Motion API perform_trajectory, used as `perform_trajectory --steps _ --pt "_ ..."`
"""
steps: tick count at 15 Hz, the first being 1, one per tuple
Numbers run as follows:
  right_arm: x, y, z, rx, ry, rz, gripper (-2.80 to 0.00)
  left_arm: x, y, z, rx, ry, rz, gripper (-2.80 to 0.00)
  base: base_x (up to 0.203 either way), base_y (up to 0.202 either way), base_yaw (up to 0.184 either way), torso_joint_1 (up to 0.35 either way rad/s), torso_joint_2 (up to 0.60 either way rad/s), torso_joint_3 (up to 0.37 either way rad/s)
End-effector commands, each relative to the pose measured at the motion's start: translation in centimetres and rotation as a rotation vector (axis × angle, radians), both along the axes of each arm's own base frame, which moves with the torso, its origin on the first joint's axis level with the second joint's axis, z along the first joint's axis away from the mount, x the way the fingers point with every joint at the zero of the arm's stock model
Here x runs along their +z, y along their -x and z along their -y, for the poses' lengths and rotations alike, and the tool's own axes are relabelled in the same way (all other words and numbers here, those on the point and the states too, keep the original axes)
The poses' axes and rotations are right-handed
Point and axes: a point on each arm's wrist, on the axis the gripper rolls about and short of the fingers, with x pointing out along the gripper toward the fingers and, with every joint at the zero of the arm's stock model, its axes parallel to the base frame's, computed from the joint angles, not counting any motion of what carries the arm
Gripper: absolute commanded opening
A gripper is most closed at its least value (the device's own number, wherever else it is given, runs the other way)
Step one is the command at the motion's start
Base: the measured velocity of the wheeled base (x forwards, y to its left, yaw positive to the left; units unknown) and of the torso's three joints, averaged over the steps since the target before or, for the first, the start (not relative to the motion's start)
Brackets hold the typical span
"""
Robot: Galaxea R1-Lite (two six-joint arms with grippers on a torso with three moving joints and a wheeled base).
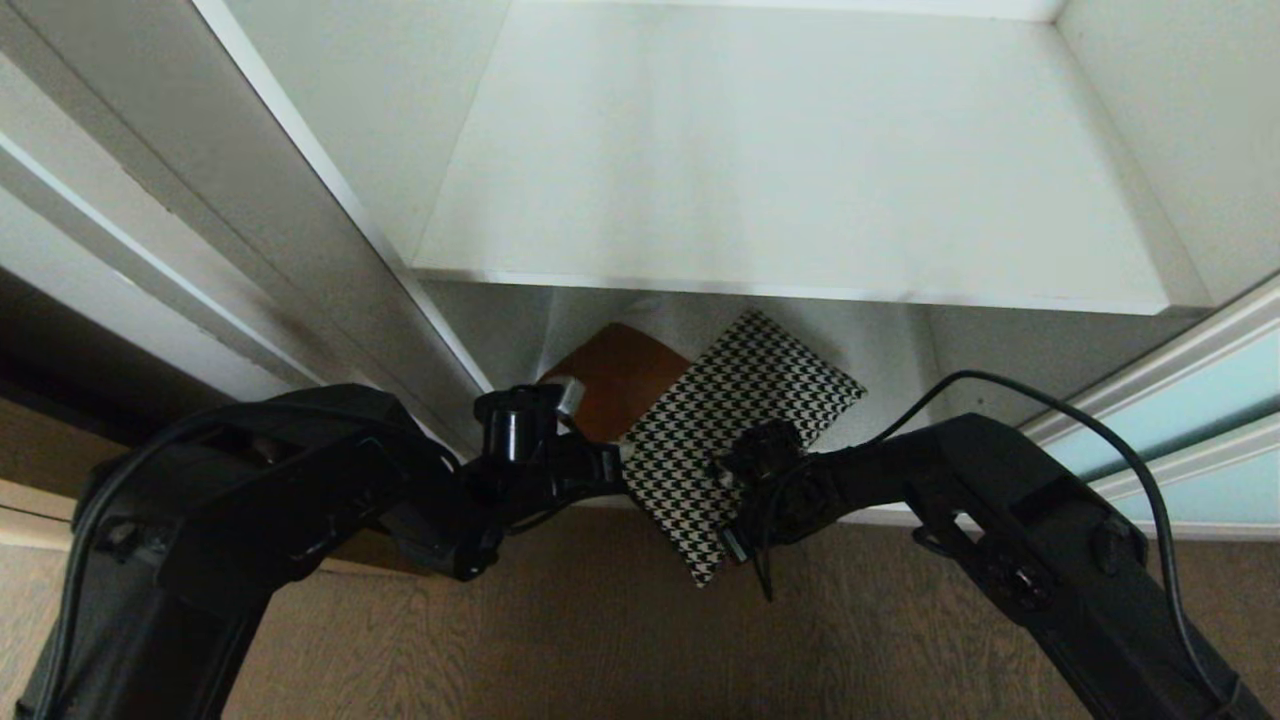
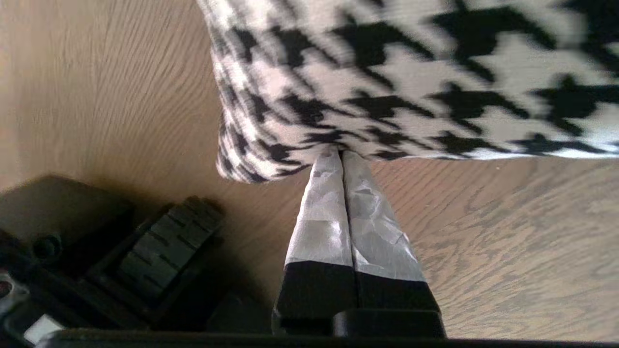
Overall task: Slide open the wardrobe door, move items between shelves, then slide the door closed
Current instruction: Place the pillow on the lower shelf
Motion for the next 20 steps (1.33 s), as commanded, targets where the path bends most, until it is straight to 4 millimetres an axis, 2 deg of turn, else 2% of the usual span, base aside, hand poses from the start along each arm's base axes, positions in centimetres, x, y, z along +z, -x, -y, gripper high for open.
perform_trajectory --steps 1,3,8,12,15,18,20 --pt "1.0 0.1 0.0 0.019 -0.008 0.006 -2.8 0.1 -0.1 -0.2 0.003 0.005 0.006 -2.8 0.0 0.0 0.0 0.0 0.0 0.0" --pt "2.5 0.4 0.0 0.048 -0.054 -0.019 -2.8 0.2 -0.2 -0.2 -0.002 0.007 0.008 -2.8 0.0 0.0 0.0 0.0 0.0 0.0" --pt "4.1 1.9 0.3 0.083 -0.073 -0.1 -2.8 0.4 -0.3 -0.7 -0.009 0.02 0.006 -2.8 0.0 0.0 0.0 0.0 0.0 0.0" --pt "3.8 2.3 -1.0 0.115 -0.062 -0.098 -2.8 0.9 -0.1 -0.8 -0.006 0.029 0.014 -2.8 0.0 0.0 0.0 0.0 0.0 0.0" --pt "3.5 2.4 -1.7 0.132 -0.061 -0.096 -2.8 2.2 0.7 -1.4 -0.001 0.047 0.037 -2.8 0.0 0.0 0.0 0.0 0.0 0.0" --pt "2.5 2.6 -3.0 0.157 -0.056 -0.102 -2.8 2.7 1.0 -1.8 -0.011 0.061 0.061 -2.8 0.0 0.0 0.0 0.0 0.0 0.0" --pt "2.3 2.7 -3.1 0.178 -0.044 -0.092 -2.8 2.6 0.9 -2.0 -0.007 0.06 0.055 -2.8 0.0 0.0 0.0 0.0 0.0 0.0"
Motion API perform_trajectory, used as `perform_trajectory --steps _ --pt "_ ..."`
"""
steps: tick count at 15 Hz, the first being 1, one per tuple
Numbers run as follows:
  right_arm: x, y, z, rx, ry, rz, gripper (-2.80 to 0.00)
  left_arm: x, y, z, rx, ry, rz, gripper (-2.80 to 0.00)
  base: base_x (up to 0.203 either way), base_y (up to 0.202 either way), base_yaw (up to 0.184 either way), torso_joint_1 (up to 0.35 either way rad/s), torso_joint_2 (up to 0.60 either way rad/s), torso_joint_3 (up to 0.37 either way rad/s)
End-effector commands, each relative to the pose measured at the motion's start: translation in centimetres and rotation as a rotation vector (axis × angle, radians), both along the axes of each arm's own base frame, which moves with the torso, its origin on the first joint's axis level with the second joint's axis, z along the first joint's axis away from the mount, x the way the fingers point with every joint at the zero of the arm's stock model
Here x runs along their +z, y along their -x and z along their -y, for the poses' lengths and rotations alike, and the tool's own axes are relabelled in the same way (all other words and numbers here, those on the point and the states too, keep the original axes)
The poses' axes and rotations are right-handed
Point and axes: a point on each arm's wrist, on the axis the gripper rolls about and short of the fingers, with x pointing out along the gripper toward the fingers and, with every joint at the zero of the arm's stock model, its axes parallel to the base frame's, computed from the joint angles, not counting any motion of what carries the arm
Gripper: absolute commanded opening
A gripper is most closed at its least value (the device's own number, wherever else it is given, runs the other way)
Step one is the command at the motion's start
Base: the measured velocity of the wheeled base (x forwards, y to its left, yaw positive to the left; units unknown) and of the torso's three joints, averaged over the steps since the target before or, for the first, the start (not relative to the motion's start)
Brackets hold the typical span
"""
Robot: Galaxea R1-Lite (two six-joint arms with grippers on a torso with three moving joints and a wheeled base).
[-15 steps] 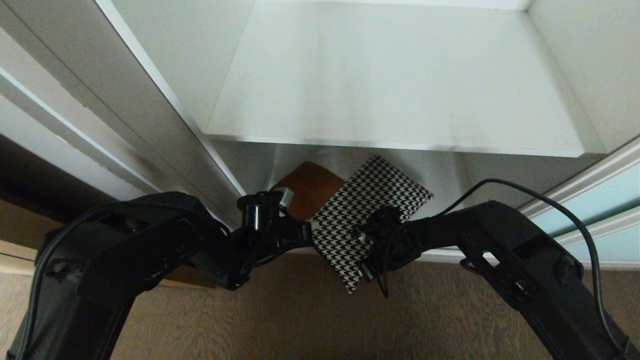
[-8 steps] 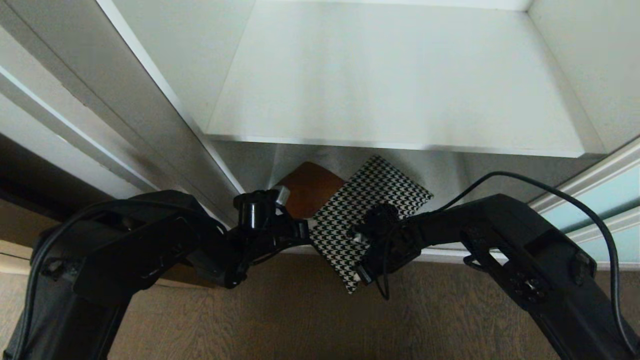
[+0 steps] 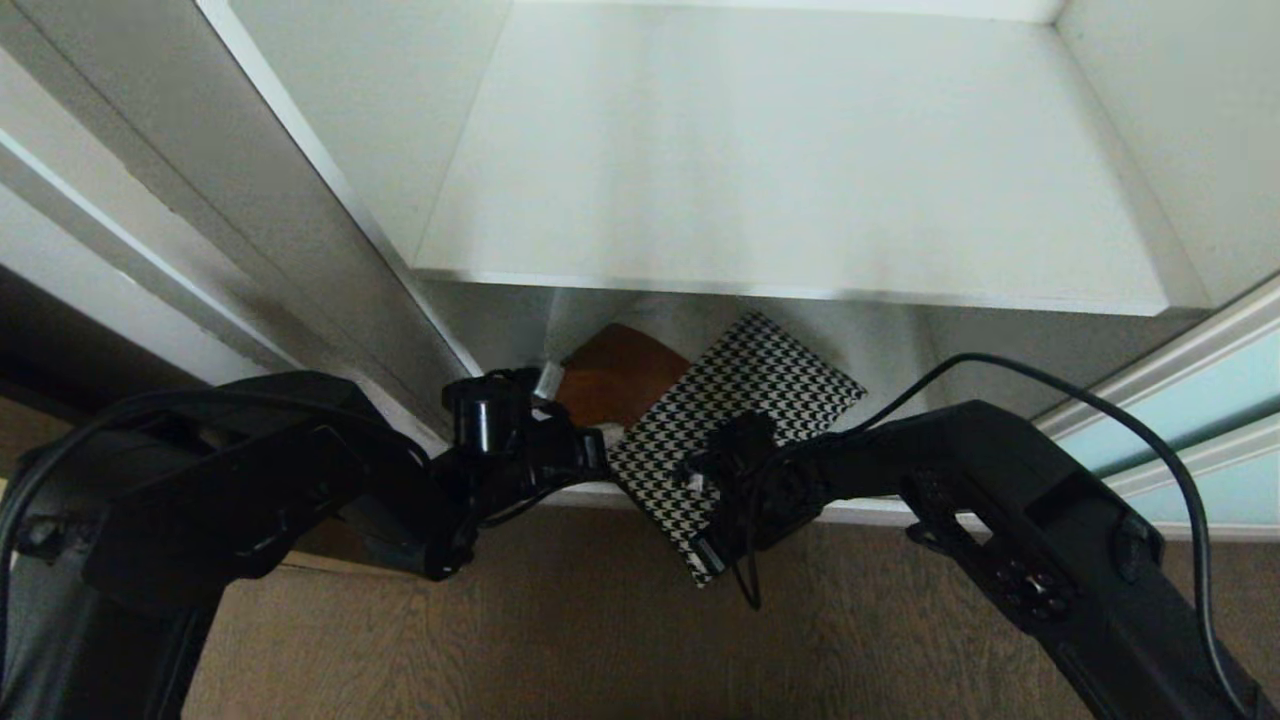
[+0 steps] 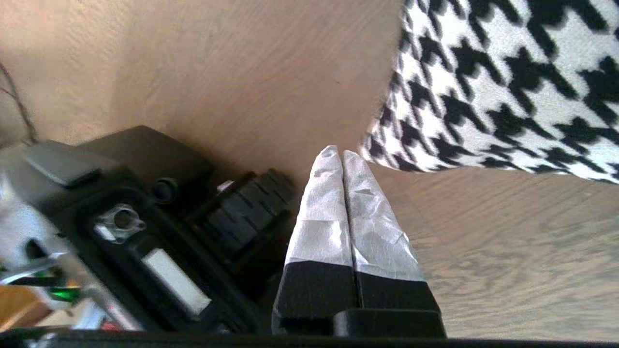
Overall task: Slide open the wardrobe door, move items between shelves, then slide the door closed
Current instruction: Place the pillow on the lower shelf
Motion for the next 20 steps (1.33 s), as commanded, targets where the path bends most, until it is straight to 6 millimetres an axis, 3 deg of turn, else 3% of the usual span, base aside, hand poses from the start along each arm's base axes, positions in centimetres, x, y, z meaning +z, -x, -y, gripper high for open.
perform_trajectory --steps 1,6,13,17,20 --pt "-0.7 0.1 -0.1 0.034 0.02 0.006 -2.8 0.3 0.0 -0.1 -0.001 0.006 0.009 -2.8 0.0 0.0 0.0 0.0 0.0 0.0" --pt "-2.6 0.2 -1.1 0.049 0.229 0.154 -2.8 -0.4 -0.4 -0.1 0.003 0.003 -0.001 -2.8 0.0 0.0 0.0 0.0 0.0 0.0" --pt "-2.9 0.2 -1.1 0.048 0.279 0.171 -2.8 -1.0 -0.8 -0.2 0.01 0.0 -0.006 -2.8 0.0 0.0 0.0 0.0 0.0 0.0" --pt "-3.0 -0.5 -0.1 0.047 0.319 0.201 -2.8 -1.7 -1.3 0.0 0.013 -0.003 -0.016 -2.8 0.0 0.0 0.0 0.0 0.0 0.0" --pt "-1.2 -1.1 1.7 0.015 0.219 0.158 -2.8 -1.8 -1.3 0.0 0.012 -0.012 -0.04 -2.8 0.0 0.0 0.0 0.0 0.0 0.0"
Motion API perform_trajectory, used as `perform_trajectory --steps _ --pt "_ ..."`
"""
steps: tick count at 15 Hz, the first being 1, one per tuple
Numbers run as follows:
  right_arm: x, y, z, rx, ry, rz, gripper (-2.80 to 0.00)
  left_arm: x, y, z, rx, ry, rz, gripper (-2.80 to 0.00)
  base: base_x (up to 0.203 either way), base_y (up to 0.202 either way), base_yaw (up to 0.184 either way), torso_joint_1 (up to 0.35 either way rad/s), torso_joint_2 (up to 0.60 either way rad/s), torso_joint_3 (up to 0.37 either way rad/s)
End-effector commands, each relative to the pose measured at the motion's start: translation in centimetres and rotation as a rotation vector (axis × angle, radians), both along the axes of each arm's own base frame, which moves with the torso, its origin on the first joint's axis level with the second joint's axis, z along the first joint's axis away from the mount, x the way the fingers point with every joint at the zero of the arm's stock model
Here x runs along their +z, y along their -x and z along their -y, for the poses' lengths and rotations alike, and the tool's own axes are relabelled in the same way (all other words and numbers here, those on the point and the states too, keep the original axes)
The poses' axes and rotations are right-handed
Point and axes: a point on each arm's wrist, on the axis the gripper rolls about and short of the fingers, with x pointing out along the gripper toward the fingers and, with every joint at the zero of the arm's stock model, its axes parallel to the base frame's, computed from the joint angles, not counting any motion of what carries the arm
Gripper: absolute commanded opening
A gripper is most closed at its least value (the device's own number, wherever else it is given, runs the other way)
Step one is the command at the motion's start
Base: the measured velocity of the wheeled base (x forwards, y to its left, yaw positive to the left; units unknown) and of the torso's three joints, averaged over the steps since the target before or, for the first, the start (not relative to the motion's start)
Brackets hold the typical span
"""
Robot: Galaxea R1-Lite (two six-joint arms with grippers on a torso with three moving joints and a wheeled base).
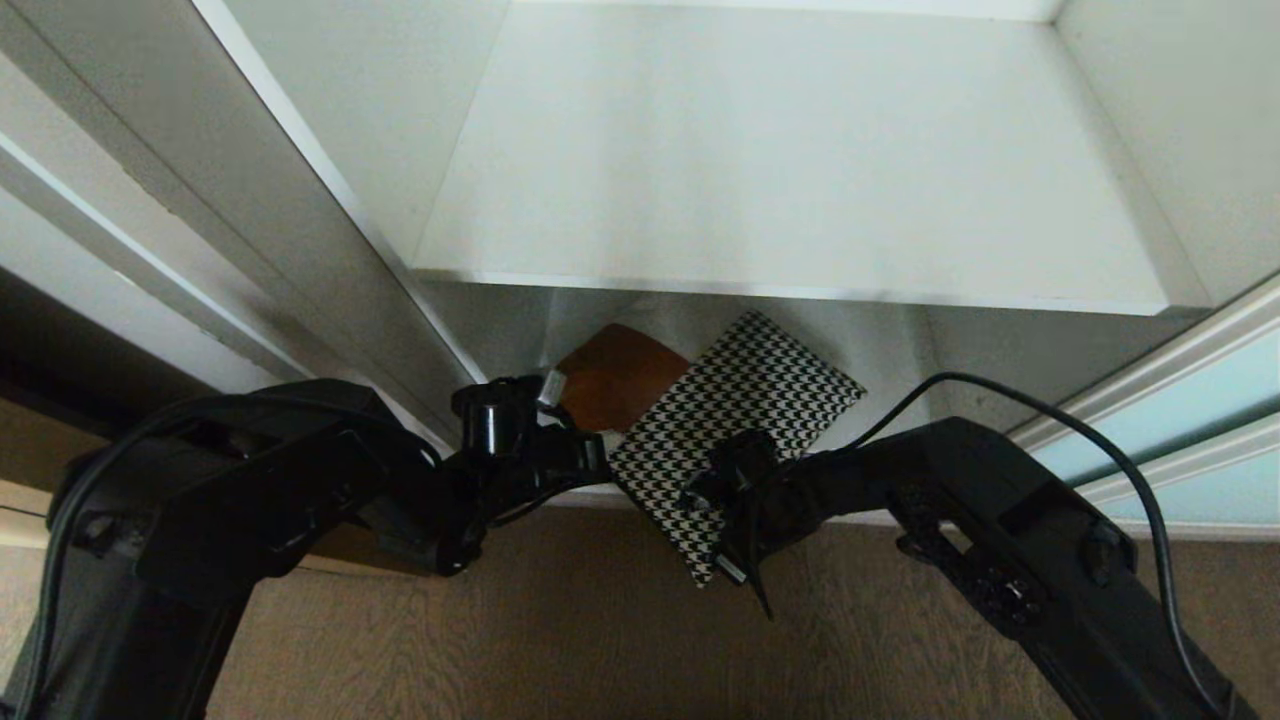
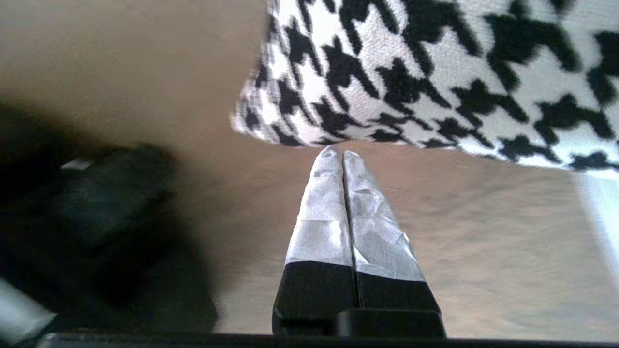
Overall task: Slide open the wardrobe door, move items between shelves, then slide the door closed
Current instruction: Place the pillow on the lower shelf
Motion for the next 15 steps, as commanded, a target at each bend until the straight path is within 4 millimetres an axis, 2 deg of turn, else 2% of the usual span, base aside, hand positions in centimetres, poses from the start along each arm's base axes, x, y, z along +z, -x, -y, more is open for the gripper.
perform_trajectory --steps 1,3,7,9,10,13,15 --pt "2.4 -0.1 1.5 -0.025 -0.096 -0.036 -2.8 -0.3 0.1 0.0 -0.003 -0.002 -0.013 -2.8 0.0 0.0 0.0 0.0 0.0 0.0" --pt "4.7 0.6 3.7 -0.034 -0.181 -0.091 -2.8 -0.8 0.2 0.1 -0.005 -0.015 -0.04 -2.8 0.0 0.0 0.0 0.0 0.0 0.0" --pt "8.5 3.2 10.7 -0.085 -0.339 -0.203 -2.8 -1.9 0.6 0.8 -0.022 -0.06 -0.126 -2.8 0.0 0.0 0.0 0.0 0.0 0.0" --pt "10.6 3.9 14.7 -0.176 -0.485 -0.241 -2.8 -2.4 0.6 1.1 -0.03 -0.078 -0.176 -2.8 0.0 0.0 0.0 0.0 0.0 0.0" --pt "11.4 3.9 15.9 -0.217 -0.58 -0.265 -2.8 -2.6 0.8 1.7 -0.046 -0.09 -0.207 -2.8 0.0 0.0 0.0 0.0 0.0 0.0" --pt "12.3 3.1 18.4 -0.26 -0.67 -0.225 -2.8 -3.8 2.4 4.7 -0.122 -0.144 -0.281 -2.8 0.0 0.0 0.0 0.0 0.0 0.0" --pt "11.3 2.5 20.7 -0.244 -0.763 -0.219 -2.8 -4.5 2.7 5.4 -0.132 -0.186 -0.331 -2.8 0.0 0.0 0.0 0.0 0.0 0.0"
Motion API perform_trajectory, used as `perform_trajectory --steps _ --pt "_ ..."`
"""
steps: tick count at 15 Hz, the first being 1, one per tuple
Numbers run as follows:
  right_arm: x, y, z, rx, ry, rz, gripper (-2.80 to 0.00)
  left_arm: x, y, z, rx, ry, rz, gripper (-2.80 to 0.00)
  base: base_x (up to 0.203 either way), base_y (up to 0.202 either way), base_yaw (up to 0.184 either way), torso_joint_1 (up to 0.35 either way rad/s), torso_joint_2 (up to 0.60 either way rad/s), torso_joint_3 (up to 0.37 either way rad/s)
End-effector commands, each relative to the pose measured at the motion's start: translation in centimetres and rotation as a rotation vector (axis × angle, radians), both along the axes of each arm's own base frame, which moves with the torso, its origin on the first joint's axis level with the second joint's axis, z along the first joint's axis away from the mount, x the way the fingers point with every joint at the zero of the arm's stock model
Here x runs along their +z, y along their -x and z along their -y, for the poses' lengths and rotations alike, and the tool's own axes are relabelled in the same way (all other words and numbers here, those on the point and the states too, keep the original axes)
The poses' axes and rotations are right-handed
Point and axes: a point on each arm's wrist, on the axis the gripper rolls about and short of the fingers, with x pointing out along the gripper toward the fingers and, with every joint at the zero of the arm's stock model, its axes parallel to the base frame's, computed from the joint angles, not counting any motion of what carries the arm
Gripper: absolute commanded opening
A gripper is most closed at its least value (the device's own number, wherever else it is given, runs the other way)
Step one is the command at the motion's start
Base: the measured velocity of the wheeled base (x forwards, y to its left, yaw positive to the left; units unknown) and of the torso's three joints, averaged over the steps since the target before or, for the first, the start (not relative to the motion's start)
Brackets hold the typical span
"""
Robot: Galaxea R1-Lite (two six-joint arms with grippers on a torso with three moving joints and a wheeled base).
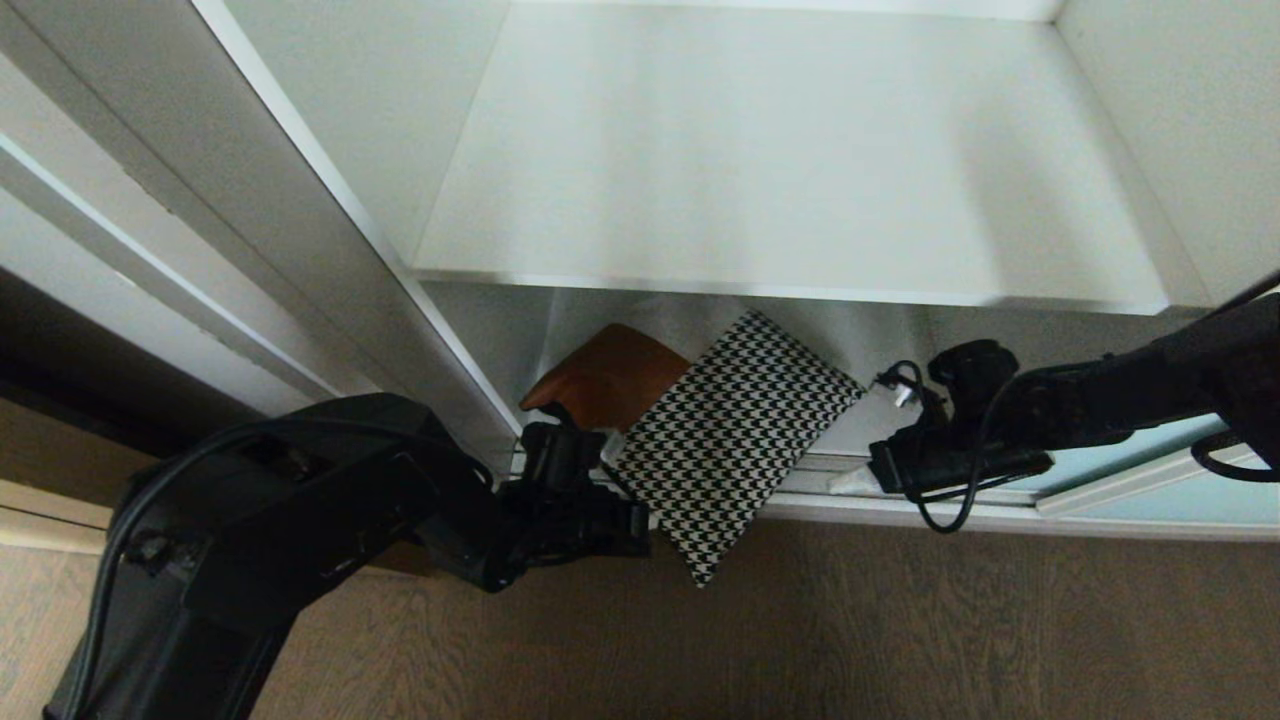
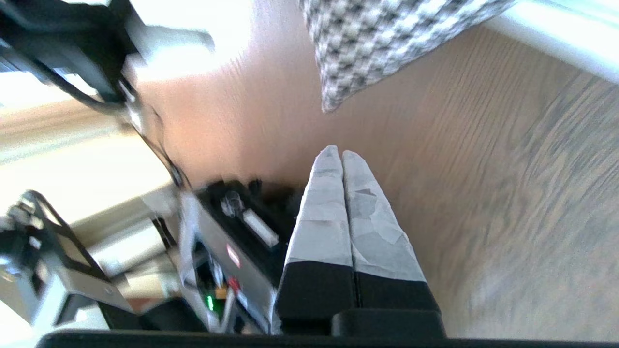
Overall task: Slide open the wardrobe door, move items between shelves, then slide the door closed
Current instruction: Place the pillow on the lower shelf
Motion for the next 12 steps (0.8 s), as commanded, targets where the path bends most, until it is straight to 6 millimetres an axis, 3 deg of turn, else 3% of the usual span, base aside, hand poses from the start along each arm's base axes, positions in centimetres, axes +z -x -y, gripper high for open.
perform_trajectory --steps 1,3,5,8,12 --pt "-0.3 -0.3 2.5 -0.028 -0.046 0.032 -2.8 -0.3 -0.4 0.8 0.0 -0.024 -0.029 -2.8 0.0 0.0 0.0 0.0 0.0 0.0" --pt "0.0 -0.5 4.1 -0.057 -0.068 0.054 -2.8 -0.9 -1.3 1.7 0.025 -0.072 -0.064 -2.8 0.0 0.0 0.0 0.0 0.0 0.0" --pt "-0.2 -0.7 4.4 -0.055 -0.088 0.049 -2.8 -2.6 -1.4 3.2 0.08 -0.216 -0.064 -2.8 0.0 0.0 0.0 0.0 0.0 0.0" --pt "-0.8 -1.2 4.4 -0.056 -0.087 0.042 -2.8 -3.7 -1.8 2.2 0.003 -0.4 -0.014 -2.8 0.0 0.0 0.0 0.0 0.0 0.0" --pt "-1.4 -1.5 4.4 -0.056 -0.087 0.048 -2.8 -3.4 -3.5 2.4 -0.011 -0.43 -0.013 -2.8 0.0 0.0 0.0 0.0 0.0 0.0"
